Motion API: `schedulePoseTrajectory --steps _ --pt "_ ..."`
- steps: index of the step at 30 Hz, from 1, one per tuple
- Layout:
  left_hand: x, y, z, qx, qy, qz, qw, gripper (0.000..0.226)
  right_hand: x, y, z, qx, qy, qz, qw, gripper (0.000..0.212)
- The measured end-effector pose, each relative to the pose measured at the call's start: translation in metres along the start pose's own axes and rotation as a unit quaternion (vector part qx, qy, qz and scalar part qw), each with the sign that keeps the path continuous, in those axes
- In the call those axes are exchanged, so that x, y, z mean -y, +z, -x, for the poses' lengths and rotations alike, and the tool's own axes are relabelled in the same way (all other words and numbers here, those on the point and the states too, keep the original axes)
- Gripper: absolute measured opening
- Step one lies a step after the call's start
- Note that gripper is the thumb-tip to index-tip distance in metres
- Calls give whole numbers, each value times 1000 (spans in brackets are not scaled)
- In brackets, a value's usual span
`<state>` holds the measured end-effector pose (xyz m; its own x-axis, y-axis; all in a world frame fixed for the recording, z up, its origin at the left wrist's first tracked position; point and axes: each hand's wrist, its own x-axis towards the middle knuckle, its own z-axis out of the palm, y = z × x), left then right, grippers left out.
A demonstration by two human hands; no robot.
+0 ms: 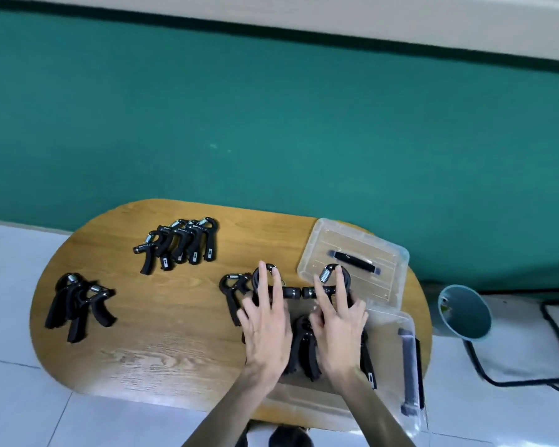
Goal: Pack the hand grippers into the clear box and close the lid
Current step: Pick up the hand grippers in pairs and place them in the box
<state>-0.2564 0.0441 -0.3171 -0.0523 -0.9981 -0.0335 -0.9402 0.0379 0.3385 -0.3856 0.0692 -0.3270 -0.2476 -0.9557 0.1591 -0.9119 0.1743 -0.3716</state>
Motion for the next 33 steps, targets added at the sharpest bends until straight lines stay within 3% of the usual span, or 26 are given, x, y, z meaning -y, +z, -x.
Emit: schedulePoseTrajectory --steps 7,15,33 --pt "-53 39 44 59 24 -12 998 99 -66 -16 49 16 70 1 997 75" --pt "-60 91 62 119 35 -40 992 94 -105 9 79 67 147 -32 986 75" --pt "-36 164 42 262 -10 -109 959 89 -143 81 77 144 156 -8 977 73"
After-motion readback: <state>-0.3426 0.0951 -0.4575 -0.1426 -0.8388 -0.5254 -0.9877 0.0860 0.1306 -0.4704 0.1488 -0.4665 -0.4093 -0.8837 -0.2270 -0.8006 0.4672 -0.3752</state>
